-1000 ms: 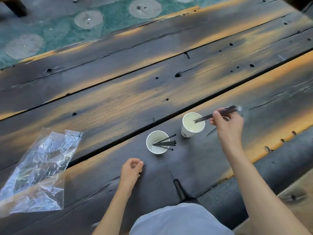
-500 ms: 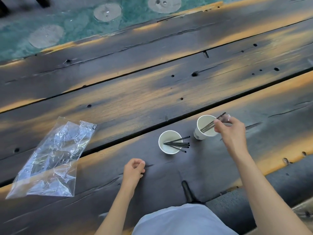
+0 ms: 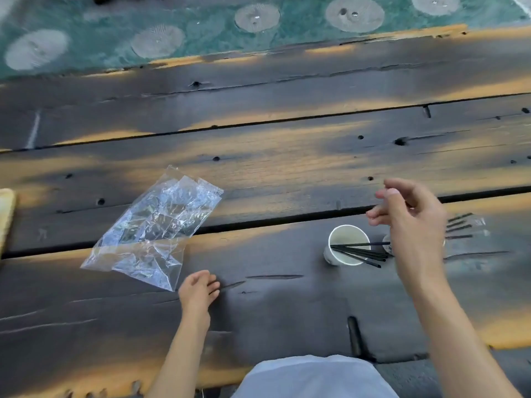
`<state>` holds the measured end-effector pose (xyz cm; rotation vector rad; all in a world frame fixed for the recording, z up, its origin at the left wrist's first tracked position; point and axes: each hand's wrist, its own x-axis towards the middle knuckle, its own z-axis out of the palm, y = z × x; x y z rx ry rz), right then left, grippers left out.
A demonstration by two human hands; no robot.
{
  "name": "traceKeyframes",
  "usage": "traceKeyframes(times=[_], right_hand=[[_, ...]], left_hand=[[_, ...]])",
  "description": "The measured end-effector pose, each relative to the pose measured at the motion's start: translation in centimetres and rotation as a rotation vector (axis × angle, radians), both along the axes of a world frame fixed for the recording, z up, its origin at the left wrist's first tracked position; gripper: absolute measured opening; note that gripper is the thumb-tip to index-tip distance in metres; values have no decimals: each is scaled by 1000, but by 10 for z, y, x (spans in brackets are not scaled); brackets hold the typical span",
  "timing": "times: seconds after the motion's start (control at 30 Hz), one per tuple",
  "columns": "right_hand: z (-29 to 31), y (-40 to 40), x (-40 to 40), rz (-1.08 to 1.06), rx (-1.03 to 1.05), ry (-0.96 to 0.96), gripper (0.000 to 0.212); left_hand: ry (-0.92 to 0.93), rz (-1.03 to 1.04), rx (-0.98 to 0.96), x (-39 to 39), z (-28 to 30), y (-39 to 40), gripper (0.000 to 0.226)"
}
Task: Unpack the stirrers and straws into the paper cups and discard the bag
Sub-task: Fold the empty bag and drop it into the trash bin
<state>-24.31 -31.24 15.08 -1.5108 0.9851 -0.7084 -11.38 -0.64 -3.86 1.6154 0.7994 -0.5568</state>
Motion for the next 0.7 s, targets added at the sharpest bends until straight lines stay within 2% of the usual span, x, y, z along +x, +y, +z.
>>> traceKeyframes(times=[0.07,0.17,0.27,0.37,0.43,0.53,0.7], right_hand=[[-12,30,21,140,100,12,17],[-45,74,50,370,283,121,18],[-78,107,61,520,424,247,19],[-101,137,70,632,512,365,18],[-111,150,75,681,536,425,18],[-123,157,81,705,578,470,18],[-140,150,89,610,631,485,15]], left_hand=[[69,74,-32,-3,-1,20,10],[150,304,-91,-3,-1,50,16],[110,454,-168,3,-2,67,26],[61,413,-220,19,2,77,38],[39,342,-198,29,3,76,31],[0,263,-103,40,-1,70,10],[-10,116,-138,40,-3,39,15]])
